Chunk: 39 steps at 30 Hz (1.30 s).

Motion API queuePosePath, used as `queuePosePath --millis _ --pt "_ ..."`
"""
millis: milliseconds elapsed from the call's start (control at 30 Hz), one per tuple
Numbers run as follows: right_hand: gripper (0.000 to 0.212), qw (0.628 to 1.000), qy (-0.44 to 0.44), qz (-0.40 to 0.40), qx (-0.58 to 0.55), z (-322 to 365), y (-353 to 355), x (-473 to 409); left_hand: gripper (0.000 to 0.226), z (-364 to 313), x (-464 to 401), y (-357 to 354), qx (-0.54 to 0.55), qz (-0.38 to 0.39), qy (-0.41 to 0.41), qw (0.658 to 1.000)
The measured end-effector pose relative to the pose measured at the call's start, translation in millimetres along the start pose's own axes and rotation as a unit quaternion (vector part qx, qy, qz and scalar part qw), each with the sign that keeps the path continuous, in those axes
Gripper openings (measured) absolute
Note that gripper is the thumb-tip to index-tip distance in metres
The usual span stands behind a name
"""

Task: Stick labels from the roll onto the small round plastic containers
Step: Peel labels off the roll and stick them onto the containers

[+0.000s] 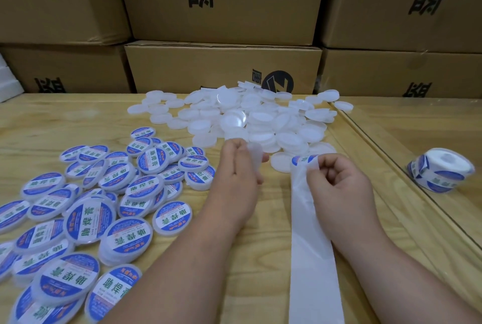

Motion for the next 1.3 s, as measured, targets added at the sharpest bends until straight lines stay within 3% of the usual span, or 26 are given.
queuePosePath --millis 100,233,367,533,600,833,1167,1300 --pt "0.016 0.999 -0.001 0.031 0.020 -1 -5 1 0.023 -3 -1 4 0.060 -0.030 -0.024 0.997" --pt "0.017 0.999 -0.005 0.048 0.022 -2 -9 1 0.030 -5 0 1 0.026 -0.002 -0.070 0.997" --pt "0.015 0.999 -0.004 0.046 0.021 -2 -9 1 0.010 -4 -2 0 0.008 0.008 -0.041 0.999" --pt "0.016 0.997 0.007 0.069 0.041 2 -11 3 0.018 -5 4 -14 -0.052 0.115 -0.067 0.990" --pt "0.019 0.996 0.014 0.081 0.042 3 -12 4 0.024 -6 4 -17 -0.071 0.125 -0.073 0.987" --pt "0.018 0.994 0.000 0.094 0.046 2 -12 4 0.030 -8 5 -14 -0.084 0.101 -0.080 0.988" --pt "0.019 0.998 -0.023 0.052 0.040 0 -6 2 0.032 -6 -1 3 -0.001 -0.055 -0.030 0.998" --pt "0.022 0.999 -0.039 0.018 0.010 -3 -1 -1 0.032 -7 -1 5 0.026 -0.062 -0.016 0.998"
Point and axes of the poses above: each hand's wrist, its own x-axis away from the middle knuckle, its own y-axis out of the back of the hand, z = x × y, the point moved 5 cm from there along -x, towards the middle knuckle, and after that the axes turned 11 degrees about -y, right-handed, at the moved point
